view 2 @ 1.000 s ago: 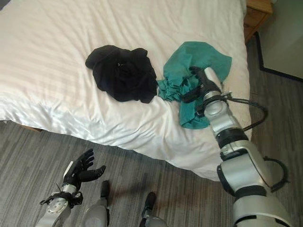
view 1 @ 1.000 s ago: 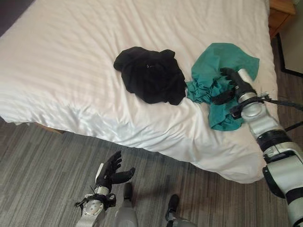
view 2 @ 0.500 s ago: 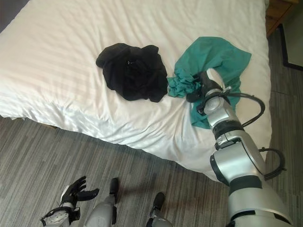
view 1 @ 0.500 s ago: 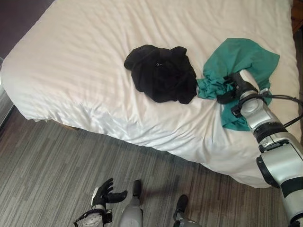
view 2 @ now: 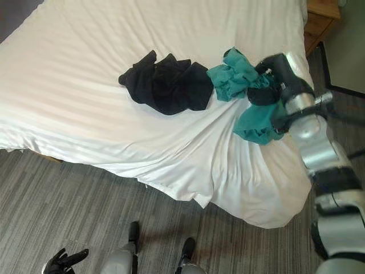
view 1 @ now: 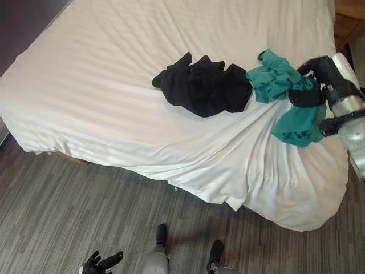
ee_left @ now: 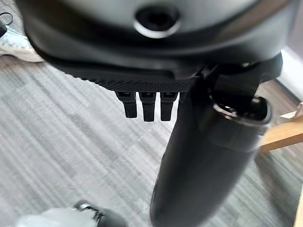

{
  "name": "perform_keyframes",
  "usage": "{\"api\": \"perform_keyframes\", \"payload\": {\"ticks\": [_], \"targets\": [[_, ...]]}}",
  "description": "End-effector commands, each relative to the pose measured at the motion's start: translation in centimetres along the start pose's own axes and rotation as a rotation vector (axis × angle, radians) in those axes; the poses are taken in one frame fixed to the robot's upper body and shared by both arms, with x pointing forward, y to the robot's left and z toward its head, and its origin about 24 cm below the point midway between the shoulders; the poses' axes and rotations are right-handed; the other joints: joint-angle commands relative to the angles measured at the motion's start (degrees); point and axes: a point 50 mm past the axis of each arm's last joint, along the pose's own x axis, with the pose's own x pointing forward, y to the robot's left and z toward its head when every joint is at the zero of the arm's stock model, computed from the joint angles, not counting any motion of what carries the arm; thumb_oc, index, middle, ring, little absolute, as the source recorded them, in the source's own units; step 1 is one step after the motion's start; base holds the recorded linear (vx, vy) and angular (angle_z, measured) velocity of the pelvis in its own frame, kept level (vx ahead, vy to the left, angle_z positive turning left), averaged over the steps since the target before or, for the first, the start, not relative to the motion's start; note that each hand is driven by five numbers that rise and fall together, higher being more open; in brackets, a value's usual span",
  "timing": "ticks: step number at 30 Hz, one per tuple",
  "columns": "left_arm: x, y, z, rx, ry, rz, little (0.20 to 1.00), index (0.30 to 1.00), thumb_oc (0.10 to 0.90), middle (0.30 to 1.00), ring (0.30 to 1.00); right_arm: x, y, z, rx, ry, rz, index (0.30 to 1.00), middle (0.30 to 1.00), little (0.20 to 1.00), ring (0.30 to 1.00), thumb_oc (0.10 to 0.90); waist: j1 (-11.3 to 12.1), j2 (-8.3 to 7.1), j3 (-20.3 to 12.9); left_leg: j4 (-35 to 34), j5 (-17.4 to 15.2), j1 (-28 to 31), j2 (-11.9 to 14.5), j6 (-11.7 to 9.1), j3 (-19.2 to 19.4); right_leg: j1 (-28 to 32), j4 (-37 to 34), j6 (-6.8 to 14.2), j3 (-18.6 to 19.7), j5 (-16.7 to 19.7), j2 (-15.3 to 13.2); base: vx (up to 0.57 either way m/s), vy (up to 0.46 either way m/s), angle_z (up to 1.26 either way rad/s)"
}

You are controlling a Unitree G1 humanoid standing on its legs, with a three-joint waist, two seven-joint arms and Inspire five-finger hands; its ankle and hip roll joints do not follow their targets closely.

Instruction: Pick up bed clothes into laundry basket.

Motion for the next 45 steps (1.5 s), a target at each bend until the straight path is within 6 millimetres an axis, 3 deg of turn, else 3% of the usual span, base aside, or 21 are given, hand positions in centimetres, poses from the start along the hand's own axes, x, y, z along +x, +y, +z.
{"api": "perform_keyframes", "payload": {"ticks": [1,3,4,6,7,9,10,16,17,20,21,22,25,27,29,32,37,45], "targets": [[-0.2,6.4,-1.1,0.073,0.038,0.183,0.900,0.900,0.800,0.900,0.900,-1.8,-14.4,1.4,0.021,-0.037,-0.614,0.300,0.300,0.300,0.300,0.400,-5.9,-4.40,-12.0,0.0,-4.8,5.5,2.7,-3.8,4.6,2.0,0.2,6.4,1.7,1.2,-1.9,0.02,0.025,0.06],[-0.2,6.6,-1.0,0.078,0.040,0.184,0.900,0.900,0.800,0.900,0.900,-1.8,-13.7,0.5,0.033,-0.003,-0.573,0.300,0.300,0.300,0.300,0.400,-5.7,-4.53,-11.8,0.0,-4.9,6.1,2.7,-3.8,4.9,2.1,0.2,6.4,2.1,1.2,-2.0,0.01,0.015,-0.10],[-0.2,6.4,-1.1,0.093,0.044,0.175,0.900,0.900,0.800,0.900,0.900,-1.5,-11.9,-0.1,0.056,0.015,-0.493,0.300,0.300,0.300,0.300,0.400,-6.0,-4.45,-11.9,0.0,-5.0,6.6,2.7,-3.7,5.4,2.1,0.2,6.4,2.6,1.3,-2.0,0.00,0.013,-0.09],[-0.2,5.5,-1.4,0.116,0.046,0.137,0.900,0.900,0.800,0.900,0.900,-0.8,-9.4,0.3,0.067,-0.013,-0.389,0.300,0.300,0.300,0.300,0.400,-6.1,-4.29,-11.8,0.0,-5.1,7.0,2.8,-3.6,5.8,2.1,0.2,6.3,3.0,1.3,-2.0,0.00,0.020,-0.04],[-0.2,5.5,-1.5,0.114,0.047,0.138,0.900,0.900,0.800,0.900,0.900,-0.7,-9.4,0.4,0.066,-0.014,-0.387,0.300,0.300,0.300,0.300,0.400,-6.2,-4.23,-11.8,0.0,-5.2,7.1,2.8,-3.6,5.9,2.1,0.2,6.3,3.1,1.3,-2.0,0.00,0.020,-0.10],[-0.3,3.9,-1.8,0.145,0.044,0.079,0.900,0.900,0.800,0.900,0.900,0.3,-6.4,2.2,0.070,-0.095,-0.272,0.300,0.300,0.300,0.300,0.400,-6.2,-4.15,-11.8,0.0,-5.2,7.4,2.7,-3.4,6.1,2.0,0.2,6.2,3.4,1.3,-2.0,0.00,0.020,-0.13],[-0.4,3.9,-1.9,0.142,0.046,0.079,0.900,0.900,0.800,0.900,0.900,0.4,-6.3,2.3,0.069,-0.097,-0.270,0.300,0.300,0.300,0.300,0.400,-6.3,-4.06,-11.8,0.0,-5.3,7.4,2.7,-3.4,6.2,2.0,0.2,6.2,3.4,1.3,-2.0,-0.01,0.018,-0.12],[-0.7,-0.9,-1.9,0.190,0.013,-0.075,0.900,0.900,0.800,0.900,0.900,2.8,0.6,8.1,0.169,-0.280,-0.082,0.300,0.300,0.300,0.300,0.400,-5.8,-3.84,-11.0,0.0,-4.9,6.7,2.9,-3.2,5.9,1.4,0.2,5.7,3.1,1.4,-2.0,-0.02,0.004,-0.19],[-0.7,-0.9,-1.9,0.189,0.014,-0.075,0.900,0.900,0.800,0.900,0.900,2.8,0.7,8.1,0.169,-0.281,-0.082,0.300,0.300,0.300,0.300,0.400,-5.8,-3.81,-11.0,0.0,-4.9,6.7,2.9,-3.2,5.9,1.4,0.2,5.7,3.1,1.4,-2.0,-0.05,-0.008,-0.11],[-0.9,-3.4,-1.6,0.207,-0.003,-0.145,0.900,0.900,0.800,0.900,0.900,3.5,6.4,8.7,0.261,-0.234,0.038,0.300,0.300,0.300,0.300,0.400,-5.1,-3.84,-10.1,0.0,-4.5,5.7,2.9,-3.1,5.5,1.0,0.2,5.3,2.6,1.3,-1.9,-0.05,-0.007,-0.12],[-0.9,-3.4,-1.6,0.207,-0.003,-0.145,0.900,0.900,0.800,0.900,0.900,3.5,6.4,8.7,0.261,-0.234,0.038,0.300,0.300,0.300,0.300,0.400,-5.1,-3.85,-10.1,0.0,-4.5,5.7,2.9,-3.1,5.5,1.0,0.2,5.3,2.6,1.3,-1.9,-0.03,-0.016,-0.13],[-1.1,-4.1,-1.9,0.217,0.010,-0.165,0.900,0.900,0.800,0.900,0.900,2.9,10.7,8.4,0.332,-0.171,0.135,0.900,0.900,0.900,0.900,0.800,-4.8,-3.65,-9.7,0.0,-4.4,5.6,3.0,-3.0,5.3,1.0,0.2,5.1,2.6,1.2,-1.9,-0.03,-0.009,-0.03],[-1.2,-4.0,-2.6,0.227,0.041,-0.166,0.900,0.900,0.800,0.900,0.900,1.3,16.3,7.5,0.306,-0.076,0.288,0.900,0.900,0.900,0.900,0.800,-4.4,-3.37,-9.3,0.0,-4.4,5.6,3.0,-2.9,4.8,1.2,0.2,4.8,2.7,1.1,-1.8,-0.01,-0.007,-0.03],[-1.3,-3.7,-3.0,0.242,0.059,-0.164,0.900,0.900,0.800,0.900,0.900,1.0,18.3,6.6,0.198,-0.021,0.344,0.900,0.900,0.900,0.900,0.800,-3.8,-3.18,-9.1,0.0,-4.3,5.7,3.0,-2.9,4.6,1.6,0.2,4.6,2.5,1.0,-1.8,0.00,-0.001,-0.02],[-1.2,-3.3,-3.2,0.249,0.070,-0.153,0.900,0.900,0.800,0.900,0.900,1.5,18.3,6.1,0.078,0.002,0.327,0.900,0.900,0.900,0.900,0.800,-3.5,-3.19,-9.1,0.0,-4.4,5.8,3.0,-2.9,4.4,1.8,0.2,4.6,2.2,0.9,-1.9,0.01,0.010,0.03],[-1.0,-2.8,-3.0,0.232,0.077,-0.128,0.900,0.900,0.800,0.900,0.900,2.9,16.3,6.4,0.019,-0.004,0.224,0.900,0.900,0.900,0.900,0.800,-3.8,-3.20,-8.8,0.0,-4.3,5.7,2.9,-2.9,4.3,1.9,0.2,4.6,2.2,1.0,-1.9,0.00,0.030,0.07],[-0.9,-1.9,-3.0,0.211,0.089,-0.088,0.900,0.900,0.800,0.900,0.900,4.9,9.8,8.3,0.010,-0.101,0.026,0.900,0.900,0.900,0.900,0.800,-4.8,-3.88,-8.8,0.0,-4.5,5.6,2.8,-2.7,4.4,1.4,0.2,4.7,2.6,1.3,-2.0,0.00,0.027,-0.03],[-0.7,-1.6,-2.5,0.170,0.067,-0.085,0.900,0.900,0.800,0.900,0.900,6.2,0.4,10.3,-0.053,-0.191,-0.158,0.900,0.900,0.900,0.900,0.800,-5.2,-6.02,-7.9,0.0,-4.4,4.6,3.1,-2.9,4.6,0.1,0.2,5.1,2.7,1.8,-1.7,-0.02,-0.004,-0.04]]}}
